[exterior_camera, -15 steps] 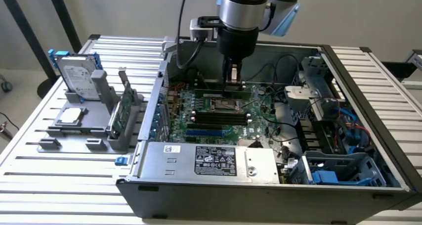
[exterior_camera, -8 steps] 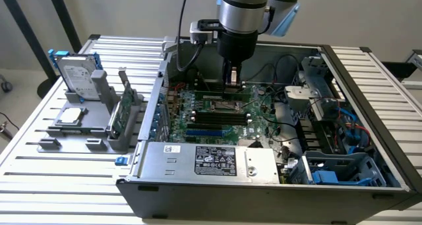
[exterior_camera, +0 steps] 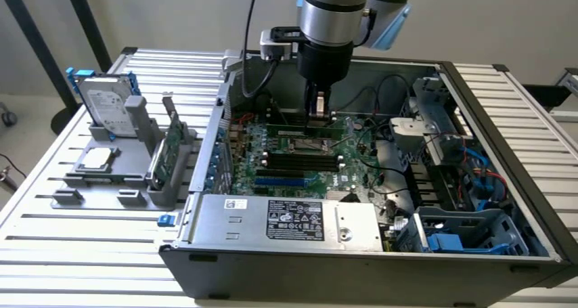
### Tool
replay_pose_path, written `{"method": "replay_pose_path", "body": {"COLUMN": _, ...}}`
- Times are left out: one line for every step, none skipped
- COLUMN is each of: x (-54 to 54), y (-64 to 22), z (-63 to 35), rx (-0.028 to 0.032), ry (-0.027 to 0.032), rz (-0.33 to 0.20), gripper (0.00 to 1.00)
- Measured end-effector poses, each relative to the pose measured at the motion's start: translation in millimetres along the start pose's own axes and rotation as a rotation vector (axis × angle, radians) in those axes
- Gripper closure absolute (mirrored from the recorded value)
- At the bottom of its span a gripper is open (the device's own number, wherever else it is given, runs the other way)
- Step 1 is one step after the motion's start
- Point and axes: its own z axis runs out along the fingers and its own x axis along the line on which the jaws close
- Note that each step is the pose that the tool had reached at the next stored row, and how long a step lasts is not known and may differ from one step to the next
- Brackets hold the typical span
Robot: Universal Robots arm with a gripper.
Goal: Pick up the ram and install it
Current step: 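Insert the ram into the slot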
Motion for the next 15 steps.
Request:
{"method": "replay_pose_path", "body": {"x": 0.0, "y": 0.0, "z": 0.0, "rx": 0.0001, "ry": 0.0, "rz": 0.0, "gripper": 0.86}}
{"method": "replay_pose_path", "body": {"x": 0.0, "y": 0.0, "z": 0.1, "rx": 0.0003, "ry": 0.0001, "rz": 0.0, "gripper": 0.86}}
{"method": "replay_pose_path", "body": {"x": 0.1, "y": 0.0, "z": 0.5, "rx": 0.0003, "ry": -0.0001, "rz": 0.0, "gripper": 0.86}}
{"method": "replay_pose_path", "body": {"x": 0.1, "y": 0.0, "z": 1.2, "rx": 0.0005, "ry": -0.0004, "rz": 0.0, "gripper": 0.86}}
{"method": "replay_pose_path", "body": {"x": 0.1, "y": 0.0, "z": 2.0, "rx": 0.0004, "ry": -0.0001, "rz": 0.0, "gripper": 0.86}}
{"method": "replay_pose_path", "body": {"x": 0.3, "y": -0.2, "z": 3.1, "rx": 0.0004, "ry": 0.0, "rz": 0.0, "gripper": 0.86}}
{"method": "replay_pose_path", "body": {"x": 0.6, "y": -0.5, "z": 4.5, "rx": 0.0004, "ry": -0.0001, "rz": 0.0, "gripper": 0.86}}
{"method": "replay_pose_path", "body": {"x": 0.8, "y": -0.7, "z": 6.0, "rx": 0.0004, "ry": 0.0, "rz": 0.0, "gripper": 0.86}}
{"method": "replay_pose_path", "body": {"x": 1.1, "y": -0.9, "z": 7.6, "rx": 0.0003, "ry": 0.0001, "rz": 0.0, "gripper": 0.86}}
{"method": "replay_pose_path", "body": {"x": 1.2, "y": -1.0, "z": 9.4, "rx": 0.0003, "ry": 0.0, "rz": 0.0, "gripper": 0.86}}
{"method": "replay_pose_path", "body": {"x": 1.4, "y": -1.1, "z": 11.4, "rx": 0.0004, "ry": 0.0, "rz": 0.0, "gripper": 0.86}}
{"method": "replay_pose_path", "body": {"x": 1.4, "y": -1.1, "z": 13.2, "rx": 0.0004, "ry": 0.0, "rz": 0.0, "gripper": 0.86}}
{"method": "replay_pose_path", "body": {"x": 1.5, "y": -1.2, "z": 15.0, "rx": 0.0004, "ry": 0.0, "rz": 0.0, "gripper": 0.86}}
{"method": "replay_pose_path", "body": {"x": 1.5, "y": -1.3, "z": 16.8, "rx": 0.0004, "ry": 0.0, "rz": 0.0, "gripper": 0.86}}
{"method": "replay_pose_path", "body": {"x": 1.6, "y": -1.3, "z": 18.6, "rx": 0.0003, "ry": 0.0, "rz": 0.0, "gripper": 0.86}}
